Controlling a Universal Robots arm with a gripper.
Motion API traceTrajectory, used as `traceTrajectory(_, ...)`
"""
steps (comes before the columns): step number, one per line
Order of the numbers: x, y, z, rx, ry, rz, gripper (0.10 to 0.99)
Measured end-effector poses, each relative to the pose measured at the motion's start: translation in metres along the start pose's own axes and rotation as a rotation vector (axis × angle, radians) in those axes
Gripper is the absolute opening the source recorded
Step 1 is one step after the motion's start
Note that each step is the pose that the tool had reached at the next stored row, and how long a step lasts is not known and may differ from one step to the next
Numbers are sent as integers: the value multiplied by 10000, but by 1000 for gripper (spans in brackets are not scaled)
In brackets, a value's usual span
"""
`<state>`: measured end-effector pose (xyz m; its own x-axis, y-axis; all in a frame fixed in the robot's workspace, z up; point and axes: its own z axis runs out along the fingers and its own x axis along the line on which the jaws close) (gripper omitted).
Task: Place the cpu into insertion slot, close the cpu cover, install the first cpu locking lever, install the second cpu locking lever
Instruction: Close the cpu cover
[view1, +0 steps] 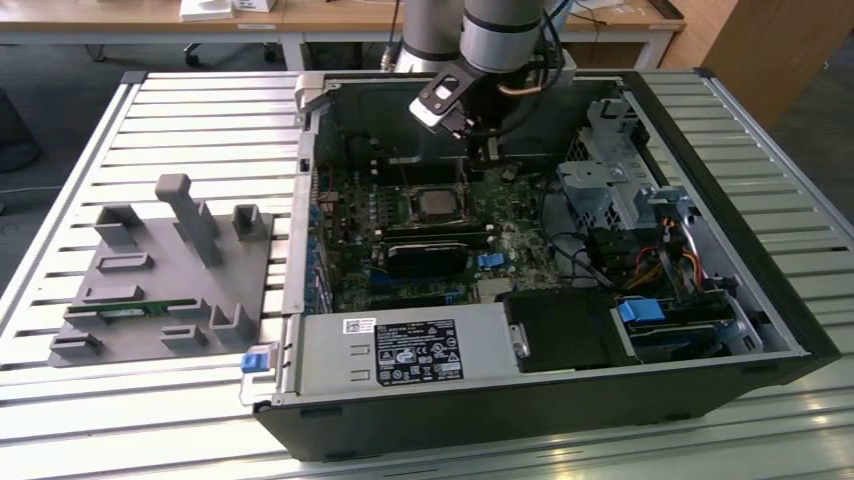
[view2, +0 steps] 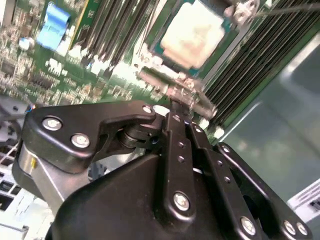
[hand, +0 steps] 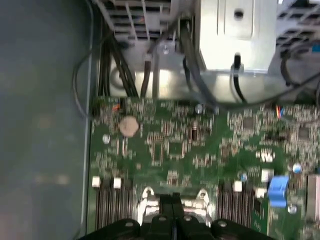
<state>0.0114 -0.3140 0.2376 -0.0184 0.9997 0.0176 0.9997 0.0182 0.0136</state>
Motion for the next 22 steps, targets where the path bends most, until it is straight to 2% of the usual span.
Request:
traceTrajectory(2,0,-39,16,0,0,-1,106)
traceTrajectory(8,-29,-67,83,8,0,-2,106)
traceTrajectory(11,-36,-138,112,9,1,-1,106)
traceTrajectory(17,-35,-190,119,14,1,-2,106)
traceTrajectory(22,-33,-284,118,14,1,-2,106)
